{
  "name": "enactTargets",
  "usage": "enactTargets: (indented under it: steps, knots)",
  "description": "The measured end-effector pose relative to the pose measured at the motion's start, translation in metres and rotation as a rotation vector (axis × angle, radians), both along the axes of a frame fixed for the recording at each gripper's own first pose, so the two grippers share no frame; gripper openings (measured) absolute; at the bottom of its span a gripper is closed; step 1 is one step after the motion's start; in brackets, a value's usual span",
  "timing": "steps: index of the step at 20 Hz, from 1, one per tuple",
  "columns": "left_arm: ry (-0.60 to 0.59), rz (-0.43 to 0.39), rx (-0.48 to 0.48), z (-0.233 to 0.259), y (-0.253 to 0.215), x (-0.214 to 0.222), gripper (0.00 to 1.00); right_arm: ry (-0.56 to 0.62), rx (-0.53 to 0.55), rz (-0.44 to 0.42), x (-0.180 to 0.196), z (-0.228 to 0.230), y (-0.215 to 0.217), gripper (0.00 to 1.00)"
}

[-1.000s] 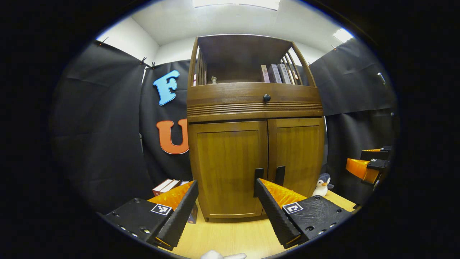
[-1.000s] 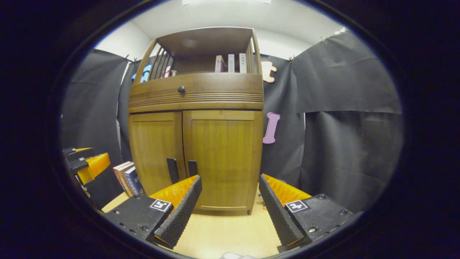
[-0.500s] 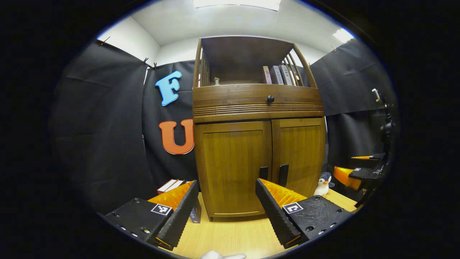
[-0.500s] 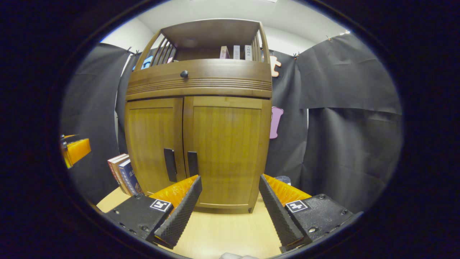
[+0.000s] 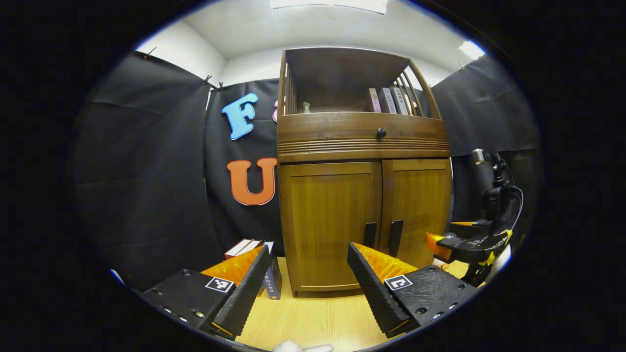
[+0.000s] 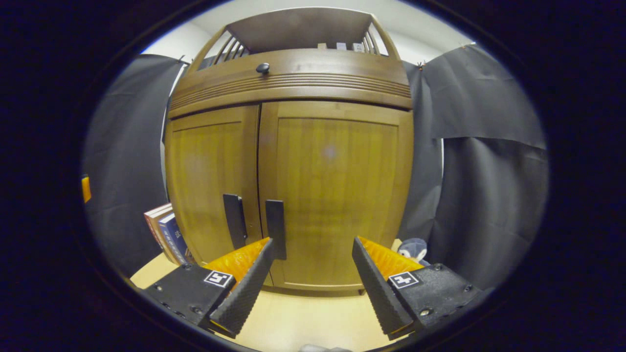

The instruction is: Open the right door of the double-door shoe cabinet with the right hand, and open the left door with the left hand.

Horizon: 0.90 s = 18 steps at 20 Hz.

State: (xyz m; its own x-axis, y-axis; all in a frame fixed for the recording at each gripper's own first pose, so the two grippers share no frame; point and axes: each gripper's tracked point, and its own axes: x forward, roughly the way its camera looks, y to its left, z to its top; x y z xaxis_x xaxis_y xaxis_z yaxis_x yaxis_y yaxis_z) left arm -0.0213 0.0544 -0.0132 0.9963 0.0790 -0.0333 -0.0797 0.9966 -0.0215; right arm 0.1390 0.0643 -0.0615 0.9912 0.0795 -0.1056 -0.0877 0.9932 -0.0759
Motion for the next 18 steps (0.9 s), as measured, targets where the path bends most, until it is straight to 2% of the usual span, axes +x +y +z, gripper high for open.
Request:
enactTargets:
  steps: [5,6,7,10,11,13,15,18]
  knots:
    - [0.031,0.073,0.020,-0.003,0.017,-0.002,0.96,0.054,-0.010,0.054,0.043,-0.018,0.025,1.00]
    - [0.035,0.084,0.017,-0.004,0.020,-0.003,1.00,0.063,-0.015,0.061,0.051,-0.022,0.030,1.00]
    - [0.040,0.099,0.015,-0.005,0.024,-0.004,0.96,0.071,-0.022,0.070,0.058,-0.025,0.036,1.00]
    - [0.054,0.138,0.013,-0.009,0.035,-0.009,0.96,0.091,-0.031,0.101,0.078,-0.035,0.054,1.00]
    - [0.059,0.154,0.012,-0.010,0.040,-0.012,1.00,0.099,-0.035,0.100,0.084,-0.039,0.056,1.00]
    - [0.068,0.175,0.014,-0.014,0.047,-0.016,0.96,0.109,-0.029,0.099,0.093,-0.042,0.062,1.00]
    - [0.073,0.198,0.017,-0.016,0.055,-0.021,1.00,0.113,-0.020,0.088,0.100,-0.041,0.064,0.95]
    - [0.079,0.220,0.012,-0.018,0.063,-0.028,1.00,0.131,-0.011,0.089,0.103,-0.042,0.067,0.83]
